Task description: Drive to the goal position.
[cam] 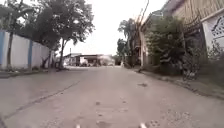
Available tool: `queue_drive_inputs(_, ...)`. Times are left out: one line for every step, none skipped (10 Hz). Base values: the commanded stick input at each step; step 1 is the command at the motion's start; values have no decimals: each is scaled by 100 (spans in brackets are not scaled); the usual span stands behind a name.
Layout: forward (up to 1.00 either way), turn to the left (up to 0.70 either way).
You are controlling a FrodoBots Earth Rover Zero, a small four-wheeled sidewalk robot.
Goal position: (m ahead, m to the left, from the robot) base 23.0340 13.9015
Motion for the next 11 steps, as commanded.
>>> queue_drive_inputs(100,0)
queue_drive_inputs(100,0)
queue_drive_inputs(100,0)
queue_drive_inputs(100,0)
queue_drive_inputs(100,0)
queue_drive_inputs(100,0)
queue_drive_inputs(100,0)
queue_drive_inputs(100,0)
queue_drive_inputs(100,0)
queue_drive_inputs(100,0)
queue_drive_inputs(100,0)
